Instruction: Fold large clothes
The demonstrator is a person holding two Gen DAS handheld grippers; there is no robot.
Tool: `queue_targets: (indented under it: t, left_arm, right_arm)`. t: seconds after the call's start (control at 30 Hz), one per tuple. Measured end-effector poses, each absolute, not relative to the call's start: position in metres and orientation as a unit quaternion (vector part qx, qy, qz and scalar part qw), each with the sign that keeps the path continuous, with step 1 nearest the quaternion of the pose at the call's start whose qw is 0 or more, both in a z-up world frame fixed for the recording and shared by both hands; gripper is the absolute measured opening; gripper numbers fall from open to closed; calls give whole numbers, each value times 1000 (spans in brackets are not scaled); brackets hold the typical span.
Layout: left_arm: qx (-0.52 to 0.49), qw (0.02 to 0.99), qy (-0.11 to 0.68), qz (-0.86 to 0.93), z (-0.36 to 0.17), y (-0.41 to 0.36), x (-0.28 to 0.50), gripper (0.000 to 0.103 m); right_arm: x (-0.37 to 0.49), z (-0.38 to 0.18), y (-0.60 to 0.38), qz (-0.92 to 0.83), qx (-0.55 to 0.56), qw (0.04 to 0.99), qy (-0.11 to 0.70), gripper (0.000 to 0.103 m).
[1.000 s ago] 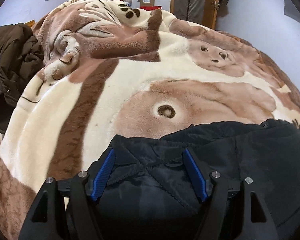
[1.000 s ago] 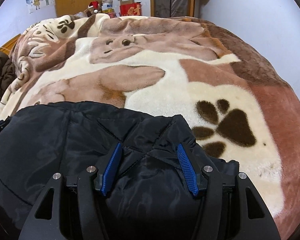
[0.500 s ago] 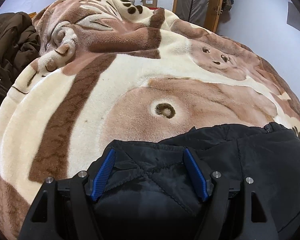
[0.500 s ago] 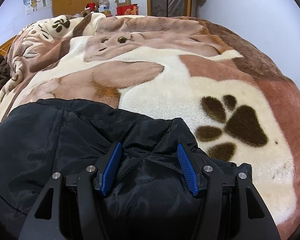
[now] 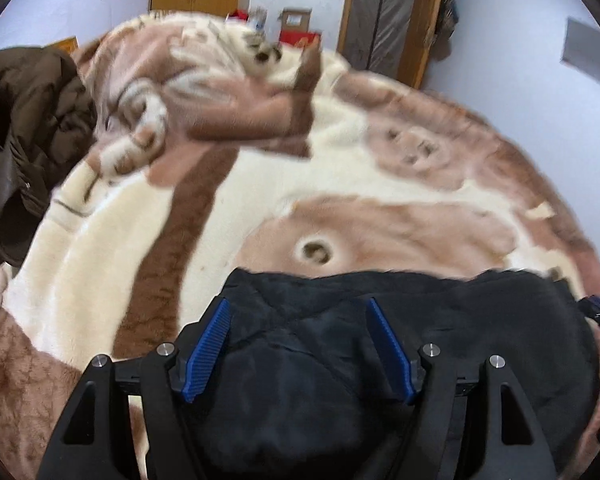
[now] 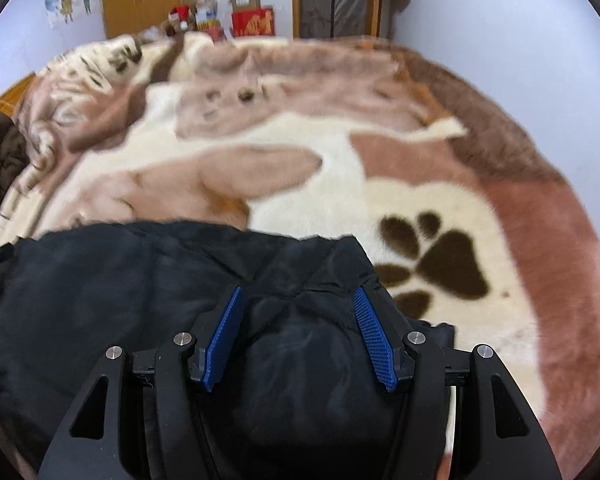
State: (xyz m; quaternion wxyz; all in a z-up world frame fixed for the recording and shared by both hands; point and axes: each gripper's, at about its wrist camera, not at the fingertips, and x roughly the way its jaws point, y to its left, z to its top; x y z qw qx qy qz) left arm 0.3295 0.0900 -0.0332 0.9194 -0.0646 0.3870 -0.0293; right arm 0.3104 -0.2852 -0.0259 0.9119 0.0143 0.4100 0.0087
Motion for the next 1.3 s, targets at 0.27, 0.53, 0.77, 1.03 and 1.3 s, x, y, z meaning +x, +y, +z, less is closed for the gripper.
queue_targets:
  t: [0.27,0.53,0.77,1.03,1.3]
  left_arm:
    - [-17,907,411,-92,-56,27,316,73]
    - [-8,911,406,-72,-89,17,324,74]
    - [4,904,423,-66,-66,14,314,70]
    - [-18,910,398,-110,-30,-9,261,70]
    - [-11,893,438,-102,-73,-27,274,71]
  right_arm:
    - [305,-50,-222,83,5,895,439,58]
    - [322,-90,-227,78,14,894,440,59]
    - [317,-68,-232,70,8,891,449,59]
    - [252,-28,-256,73,19,910,408,59]
    - [266,-73,-269,60,33,888,454,59]
